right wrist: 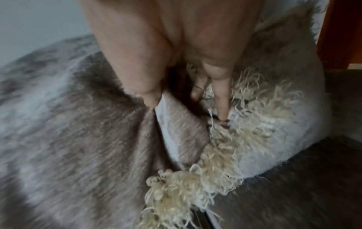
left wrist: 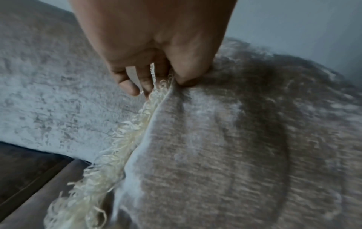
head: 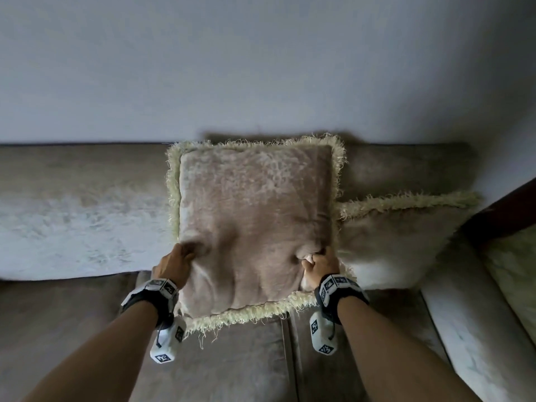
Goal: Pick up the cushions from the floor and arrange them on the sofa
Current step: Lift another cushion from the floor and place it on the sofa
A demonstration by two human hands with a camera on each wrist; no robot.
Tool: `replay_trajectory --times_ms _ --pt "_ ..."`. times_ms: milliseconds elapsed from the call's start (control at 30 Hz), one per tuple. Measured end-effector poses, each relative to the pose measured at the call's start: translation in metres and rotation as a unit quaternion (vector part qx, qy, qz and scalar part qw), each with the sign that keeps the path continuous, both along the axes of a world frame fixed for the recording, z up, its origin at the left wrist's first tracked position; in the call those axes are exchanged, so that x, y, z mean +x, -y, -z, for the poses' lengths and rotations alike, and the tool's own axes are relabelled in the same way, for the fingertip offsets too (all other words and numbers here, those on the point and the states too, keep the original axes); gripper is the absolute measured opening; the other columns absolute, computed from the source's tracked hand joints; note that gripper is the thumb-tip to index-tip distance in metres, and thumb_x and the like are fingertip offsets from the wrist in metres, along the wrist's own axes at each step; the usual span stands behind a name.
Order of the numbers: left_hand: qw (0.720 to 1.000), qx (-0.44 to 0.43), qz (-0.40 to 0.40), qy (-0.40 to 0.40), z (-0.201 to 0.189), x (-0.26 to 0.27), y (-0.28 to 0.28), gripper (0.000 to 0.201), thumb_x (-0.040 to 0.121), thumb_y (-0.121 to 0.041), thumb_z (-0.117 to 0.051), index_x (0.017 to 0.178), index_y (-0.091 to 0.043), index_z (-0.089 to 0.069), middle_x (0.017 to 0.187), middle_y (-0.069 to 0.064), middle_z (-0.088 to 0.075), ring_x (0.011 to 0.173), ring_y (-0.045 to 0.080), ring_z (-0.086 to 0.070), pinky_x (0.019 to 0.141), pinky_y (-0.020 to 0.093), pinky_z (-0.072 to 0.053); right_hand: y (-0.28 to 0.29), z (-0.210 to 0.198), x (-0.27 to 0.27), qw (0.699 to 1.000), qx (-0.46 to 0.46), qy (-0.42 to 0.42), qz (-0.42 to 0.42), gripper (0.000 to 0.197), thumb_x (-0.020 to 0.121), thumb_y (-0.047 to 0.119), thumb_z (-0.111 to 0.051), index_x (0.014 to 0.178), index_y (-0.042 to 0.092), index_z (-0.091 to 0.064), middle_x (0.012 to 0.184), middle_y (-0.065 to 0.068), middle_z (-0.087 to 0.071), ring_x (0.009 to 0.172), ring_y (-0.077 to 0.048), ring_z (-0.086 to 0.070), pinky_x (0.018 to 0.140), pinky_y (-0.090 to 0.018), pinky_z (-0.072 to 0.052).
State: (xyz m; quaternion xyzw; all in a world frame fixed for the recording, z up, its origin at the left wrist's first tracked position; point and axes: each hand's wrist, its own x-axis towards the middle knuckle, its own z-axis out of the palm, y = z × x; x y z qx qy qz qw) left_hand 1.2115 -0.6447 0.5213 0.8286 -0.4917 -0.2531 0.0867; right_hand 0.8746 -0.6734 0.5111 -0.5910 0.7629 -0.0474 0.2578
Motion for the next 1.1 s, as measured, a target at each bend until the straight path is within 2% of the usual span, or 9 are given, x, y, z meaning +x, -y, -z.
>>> replay_trajectory --times_ms 67,233,300,433,600,700,867,967,1100 --pt "1.0 -0.006 0.002 -0.002 0.019 0.005 0.005 0.03 0.093 -0.039 -0.049 0.121 -0.028 -0.054 0.111 0.018 -0.067 0.098 0.041 -0.063 0.072 0.036 -0.044 0.007 0.02 0.004 1.0 0.013 0.005 0.001 0.032 0.092 0.028 -0.053 0.108 0.003 -0.065 0.111 -0.003 -0.054 0.109 -0.023 -0.051 0.101 -0.021 -0.034" --pt "0.999 0.035 -0.017 0.004 0.078 0.018 0.015 0.028 0.088 -0.031 -0.048 0.114 -0.029 -0.059 0.108 0.016 -0.069 0.097 0.04 -0.063 0.078 0.039 -0.05 0.028 0.072 0.011 0.998 0.06 0.025 -0.012 0.027 0.094 0.019 -0.049 0.1 -0.002 -0.065 0.099 -0.011 -0.069 0.097 -0.021 -0.053 0.104 -0.021 -0.027" --pt "0.999 0.049 -0.016 0.0 0.096 0.015 0.024 0.024 0.089 -0.023 -0.048 0.111 -0.021 -0.058 0.107 0.02 -0.067 0.096 0.042 -0.062 0.074 0.039 -0.048 0.034 0.092 0.011 0.997 0.069 0.032 0.015 0.026 0.093 0.017 -0.05 0.096 -0.002 -0.066 0.103 -0.013 -0.066 0.09 -0.02 -0.054 0.101 -0.023 -0.039" --pt "0.998 0.032 -0.027 -0.041 0.121 -0.001 0.042 0.019 0.091 -0.01 -0.049 0.106 -0.007 -0.06 0.111 0.025 -0.065 0.106 0.044 -0.059 0.086 0.04 -0.045 0.043 0.112 0.011 0.995 0.075 0.056 0.025 0.03 0.095 0.011 -0.044 0.117 -0.006 -0.056 0.114 -0.017 -0.061 0.104 -0.029 -0.061 0.089 -0.026 -0.048" --pt "0.998 0.013 -0.019 -0.065 0.127 -0.007 0.045 0.023 0.088 -0.002 -0.054 0.104 0.008 -0.067 0.108 0.031 -0.066 0.105 0.045 -0.06 0.084 0.041 -0.045 0.047 0.11 0.012 0.995 0.054 0.089 -0.001 0.048 0.092 0.011 -0.052 0.138 0.001 -0.042 0.135 -0.01 -0.052 0.124 -0.024 -0.051 0.104 -0.023 -0.038" --pt "0.995 0.0 -0.045 -0.093 0.117 0.0 0.038 0.035 0.078 -0.033 -0.067 0.089 0.001 -0.068 0.092 0.024 -0.067 0.09 0.039 -0.065 0.075 0.039 -0.05 0.055 0.093 0.005 0.988 -0.025 0.142 0.063 0.06 0.079 0.005 -0.062 0.135 0.009 -0.04 0.124 -0.002 -0.053 0.115 -0.02 -0.055 0.099 -0.022 -0.043" --pt "0.959 -0.145 -0.159 -0.183 0.078 0.017 0.06 0.097 0.057 -0.071 -0.067 0.124 -0.007 -0.039 0.12 0.014 -0.049 0.11 0.029 -0.052 0.096 0.048 -0.047 0.085 0.037 -0.002 0.956 -0.145 0.228 0.112 0.056 0.075 0.02 -0.07 0.118 0.025 -0.037 0.107 0.003 -0.055 0.098 -0.017 -0.057 0.084 -0.031 -0.05" --pt "0.926 -0.214 -0.189 -0.246 0.048 0.021 0.084 0.098 0.07 -0.059 -0.074 0.141 -0.013 -0.025 0.137 0.014 -0.045 0.123 0.027 -0.049 0.106 0.044 -0.042 0.089 0.01 0.0 0.952 -0.156 0.233 0.119 0.039 0.081 0.02 -0.065 0.111 0.015 -0.042 0.082 0.013 -0.048 0.086 -0.022 -0.058 0.07 -0.029 -0.043" --pt "0.932 -0.166 -0.23 -0.225 0.04 0.031 0.108 0.076 0.079 -0.054 -0.068 0.132 -0.003 -0.047 0.128 0.016 -0.057 0.118 0.031 -0.055 0.1 0.039 -0.045 0.086 0.017 0.001 0.946 -0.156 0.235 0.162 0.075 0.078 0.028 -0.066 0.139 0.018 -0.024 0.09 0.011 -0.057 0.085 -0.019 -0.061 0.077 -0.033 -0.051"
